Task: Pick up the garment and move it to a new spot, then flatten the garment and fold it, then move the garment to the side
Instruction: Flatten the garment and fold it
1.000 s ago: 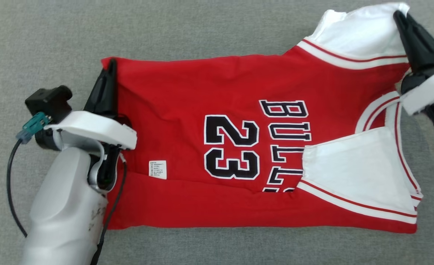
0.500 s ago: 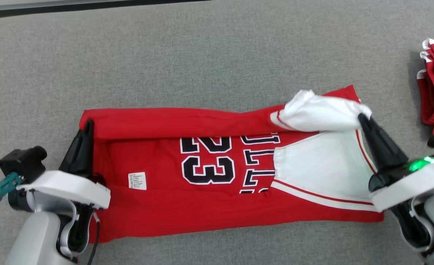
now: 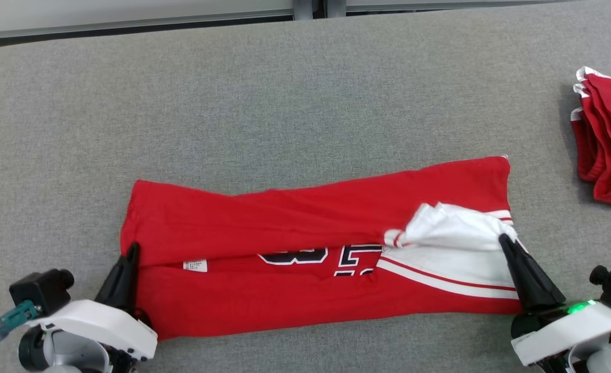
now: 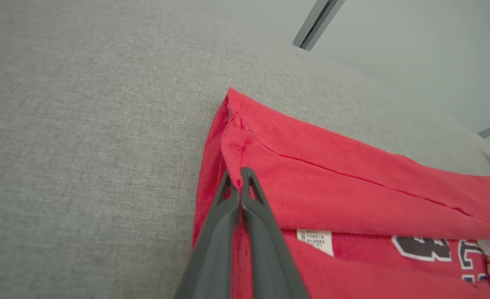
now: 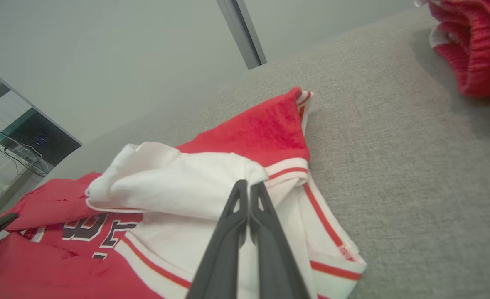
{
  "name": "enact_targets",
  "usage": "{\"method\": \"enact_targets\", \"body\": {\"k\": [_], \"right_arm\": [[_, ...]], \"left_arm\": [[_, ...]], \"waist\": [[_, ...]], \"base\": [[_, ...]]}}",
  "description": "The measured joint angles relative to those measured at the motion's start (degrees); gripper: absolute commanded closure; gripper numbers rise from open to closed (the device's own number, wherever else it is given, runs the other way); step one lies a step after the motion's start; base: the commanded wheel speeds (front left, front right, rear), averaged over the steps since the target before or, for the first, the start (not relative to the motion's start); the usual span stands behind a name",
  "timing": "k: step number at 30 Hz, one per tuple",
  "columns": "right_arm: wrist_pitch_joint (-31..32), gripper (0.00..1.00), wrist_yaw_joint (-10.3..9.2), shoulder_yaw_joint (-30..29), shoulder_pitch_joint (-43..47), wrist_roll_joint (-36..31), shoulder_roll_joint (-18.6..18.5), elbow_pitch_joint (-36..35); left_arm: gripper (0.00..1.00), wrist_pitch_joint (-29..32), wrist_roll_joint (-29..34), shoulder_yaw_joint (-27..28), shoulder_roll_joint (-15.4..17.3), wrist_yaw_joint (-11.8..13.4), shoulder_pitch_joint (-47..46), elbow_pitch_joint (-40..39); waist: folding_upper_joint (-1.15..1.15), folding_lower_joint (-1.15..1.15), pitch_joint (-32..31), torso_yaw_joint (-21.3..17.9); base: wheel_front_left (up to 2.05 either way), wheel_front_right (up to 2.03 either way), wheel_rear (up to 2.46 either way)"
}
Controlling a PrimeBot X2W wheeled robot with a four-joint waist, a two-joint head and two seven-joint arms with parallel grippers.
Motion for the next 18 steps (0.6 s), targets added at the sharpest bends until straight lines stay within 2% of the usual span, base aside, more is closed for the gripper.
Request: {"method": "enact_targets", "body": {"k": [1,4,6,12,18], "right_arm": [[0.0,0.0,0.0,-0.9,0.5,-0.5,0.4,0.2],[-0.2,0.0,0.0,-4.6,1.3,-3.6,2.0,-0.2],[-0.6,0.0,0.0,-8.4,2.0,-7.2,3.4,-1.2],[-1.1,0.0,0.0,-18.8,3.8,-19.1,8.8,-6.7],[3.3,0.0,0.0,-23.4,4.9,-28.7,12.9,-13.1]], "left_arm": [[0.0,0.4,0.0,-0.2,0.0,0.3,0.5,0.1],[0.0,0.6,0.2,-0.5,-0.2,1.4,1.9,-0.4],[0.0,-0.4,2.5,-0.8,-0.1,3.2,2.8,-0.9],[0.0,-8.1,7.5,-0.5,-1.5,6.7,3.3,-5.2],[0.0,-13.8,11.7,-1.2,-2.5,8.2,2.5,-8.0]], "waist": [[0.0,0.0,-0.2,0.0],[0.0,0.0,-0.8,-0.1],[0.0,0.0,-1.2,-0.2],[0.0,0.0,-2.7,-0.1],[0.0,0.0,-4.7,0.1]], "base": [[0.0,0.0,0.0],[0.0,0.0,0.0],[0.0,0.0,0.0],[0.0,0.0,0.0],[0.0,0.0,0.0]]}}
